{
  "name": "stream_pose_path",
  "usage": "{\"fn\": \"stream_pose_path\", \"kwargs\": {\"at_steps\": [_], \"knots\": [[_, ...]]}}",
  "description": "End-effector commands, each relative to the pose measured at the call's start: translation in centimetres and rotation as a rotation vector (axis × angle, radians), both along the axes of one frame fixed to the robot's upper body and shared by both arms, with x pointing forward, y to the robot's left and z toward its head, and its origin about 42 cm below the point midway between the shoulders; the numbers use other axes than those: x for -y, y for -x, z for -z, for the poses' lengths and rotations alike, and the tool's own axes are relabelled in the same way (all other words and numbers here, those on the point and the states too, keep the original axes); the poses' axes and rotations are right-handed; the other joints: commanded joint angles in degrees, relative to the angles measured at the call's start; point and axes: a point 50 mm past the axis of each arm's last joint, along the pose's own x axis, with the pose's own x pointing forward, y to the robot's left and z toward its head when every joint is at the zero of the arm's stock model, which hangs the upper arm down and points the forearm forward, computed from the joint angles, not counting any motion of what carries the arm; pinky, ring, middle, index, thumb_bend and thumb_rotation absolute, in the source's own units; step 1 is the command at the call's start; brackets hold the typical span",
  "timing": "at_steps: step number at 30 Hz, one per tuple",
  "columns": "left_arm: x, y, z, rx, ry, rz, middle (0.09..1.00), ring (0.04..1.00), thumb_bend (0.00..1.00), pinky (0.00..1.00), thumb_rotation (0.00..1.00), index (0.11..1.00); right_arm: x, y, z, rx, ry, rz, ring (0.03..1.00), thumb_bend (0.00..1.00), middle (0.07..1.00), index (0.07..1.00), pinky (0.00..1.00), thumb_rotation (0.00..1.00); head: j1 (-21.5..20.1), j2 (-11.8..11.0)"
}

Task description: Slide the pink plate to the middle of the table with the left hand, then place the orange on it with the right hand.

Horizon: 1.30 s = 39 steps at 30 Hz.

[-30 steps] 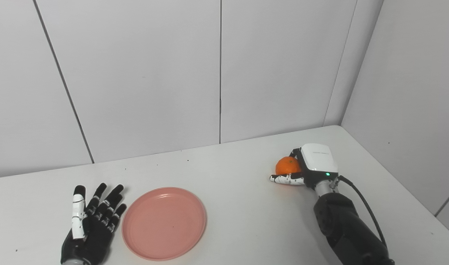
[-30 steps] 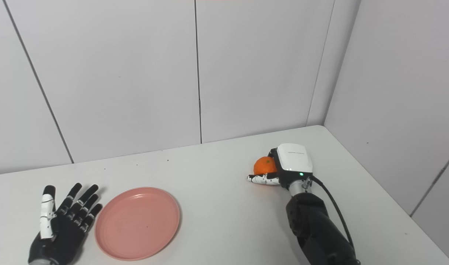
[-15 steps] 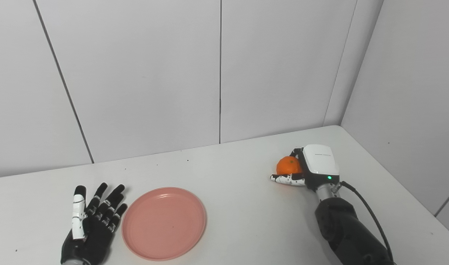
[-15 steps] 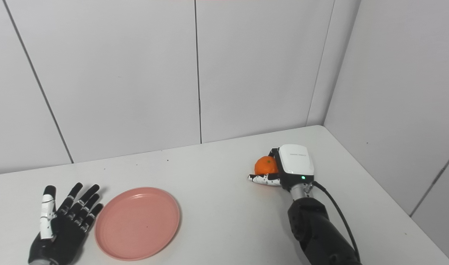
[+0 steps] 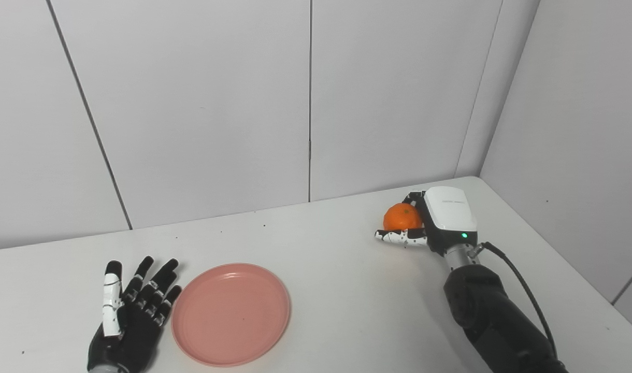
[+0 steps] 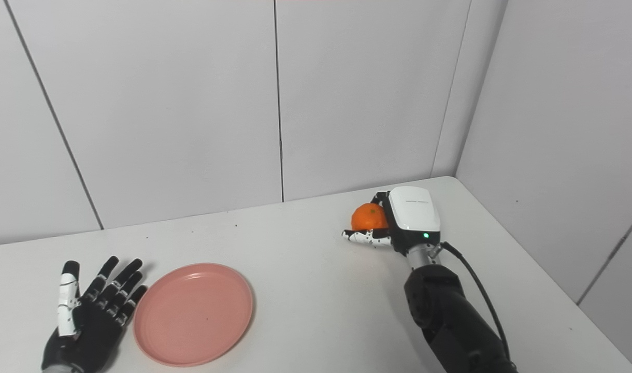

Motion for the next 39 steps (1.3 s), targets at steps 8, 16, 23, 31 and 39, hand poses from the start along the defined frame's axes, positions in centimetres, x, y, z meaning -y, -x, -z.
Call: {"fn": "stream_pose_path", "kwargs": {"at_steps": [8,16,23,31,39], "knots": [[0.1,-0.2,0.3,-0.011,0.007,-0.004,0.844,0.992,0.69,1.0,0.87,1.0,-3.3,-0.5,-8.4,0.232,0.081,-0.093,0.167,0.49,0.244,0.296,0.12,0.6,-0.01,0.18],[-0.1,-0.1,0.4,-0.013,-0.005,-0.005,0.83,0.99,0.69,1.0,0.88,1.0,-7.7,0.0,-11.3,0.302,0.08,-0.215,0.153,0.5,0.231,0.283,0.1,0.59,0.09,0.38],[0.2,0.1,0.2,-0.013,-0.003,-0.006,0.823,0.98,0.71,1.0,0.86,1.0,-10.2,0.9,-12.5,0.316,0.071,-0.309,0.149,0.52,0.23,0.283,0.1,0.61,3.48,1.22],[1.6,0.2,1.2,-0.002,-0.008,-0.003,0.815,0.945,0.76,1.0,0.81,1.0,-11.6,2.7,-12.2,0.27,0.056,-0.417,0.184,0.52,0.274,0.348,0.13,0.55,13.12,2.13],[3.5,0.5,1.6,0.011,-0.03,0.002,0.798,0.912,0.81,1.0,0.8,1.0,-12.2,3.8,-11.8,0.254,0.023,-0.502,0.186,0.51,0.277,0.362,0.13,0.52,18.66,2.58]]}}
